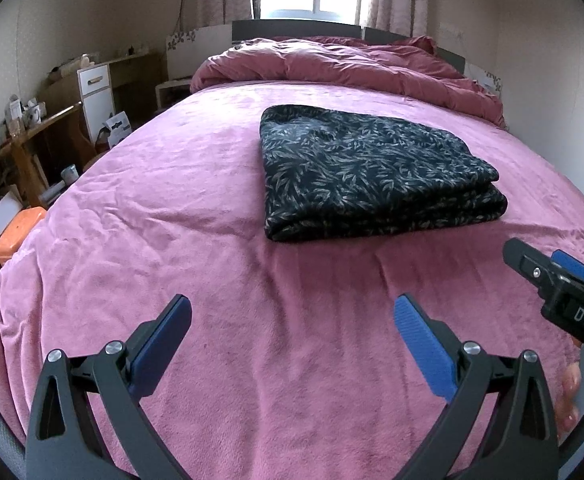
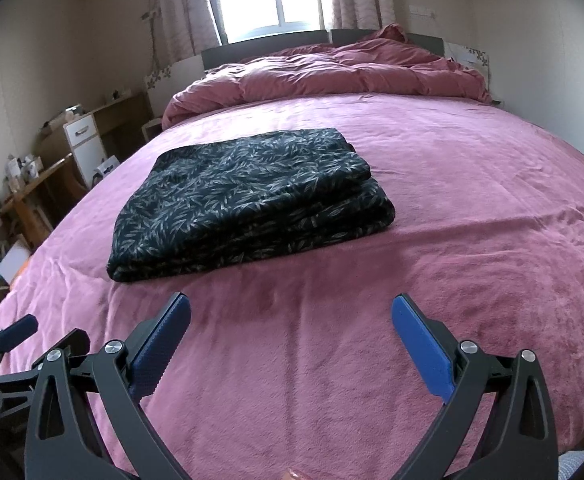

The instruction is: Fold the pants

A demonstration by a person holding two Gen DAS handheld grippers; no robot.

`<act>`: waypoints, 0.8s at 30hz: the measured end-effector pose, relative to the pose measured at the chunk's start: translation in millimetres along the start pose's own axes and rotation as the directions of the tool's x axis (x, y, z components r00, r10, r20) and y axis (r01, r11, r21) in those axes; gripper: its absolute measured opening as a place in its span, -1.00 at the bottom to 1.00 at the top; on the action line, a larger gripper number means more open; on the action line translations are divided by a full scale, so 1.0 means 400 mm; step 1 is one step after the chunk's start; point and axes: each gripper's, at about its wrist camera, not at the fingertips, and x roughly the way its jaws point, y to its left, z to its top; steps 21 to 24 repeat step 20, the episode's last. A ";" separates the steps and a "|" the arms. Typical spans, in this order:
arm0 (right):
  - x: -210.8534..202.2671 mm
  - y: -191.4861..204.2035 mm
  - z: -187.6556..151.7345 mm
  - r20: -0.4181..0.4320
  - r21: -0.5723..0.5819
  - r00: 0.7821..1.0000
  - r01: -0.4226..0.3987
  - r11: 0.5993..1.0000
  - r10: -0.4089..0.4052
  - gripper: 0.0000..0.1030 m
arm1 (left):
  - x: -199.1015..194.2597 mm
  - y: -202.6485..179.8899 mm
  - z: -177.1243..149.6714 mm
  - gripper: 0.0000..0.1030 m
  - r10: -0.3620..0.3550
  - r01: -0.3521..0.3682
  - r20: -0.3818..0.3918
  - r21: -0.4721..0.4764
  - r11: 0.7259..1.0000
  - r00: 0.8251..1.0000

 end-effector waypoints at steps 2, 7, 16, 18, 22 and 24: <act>0.004 -0.004 0.002 -0.002 -0.004 1.000 -0.002 1.000 0.002 0.93 | 0.001 0.002 0.000 0.96 -0.003 0.003 -0.005 0.000 1.000 1.000; 0.004 -0.003 0.001 -0.004 -0.005 1.000 -0.002 1.000 0.002 0.93 | 0.009 0.003 0.001 0.96 -0.005 0.005 -0.018 -0.011 1.000 1.000; 0.024 -0.014 0.009 -0.016 -0.037 1.000 0.013 0.999 -0.013 0.93 | 0.045 -0.005 0.010 0.96 0.011 -0.012 -0.065 -0.019 1.000 0.998; 0.049 -0.016 0.012 -0.049 -0.055 0.998 0.043 0.998 -0.045 0.93 | 0.068 -0.012 0.019 0.96 0.007 -0.008 -0.093 -0.010 1.000 0.996; 0.088 -0.022 0.019 -0.099 -0.071 0.993 0.055 0.996 -0.062 0.93 | 0.101 -0.024 0.033 0.96 0.012 -0.012 -0.125 0.003 1.000 0.992; 0.088 -0.022 0.019 -0.099 -0.071 0.993 0.055 0.996 -0.062 0.93 | 0.101 -0.024 0.033 0.96 0.012 -0.012 -0.125 0.003 1.000 0.992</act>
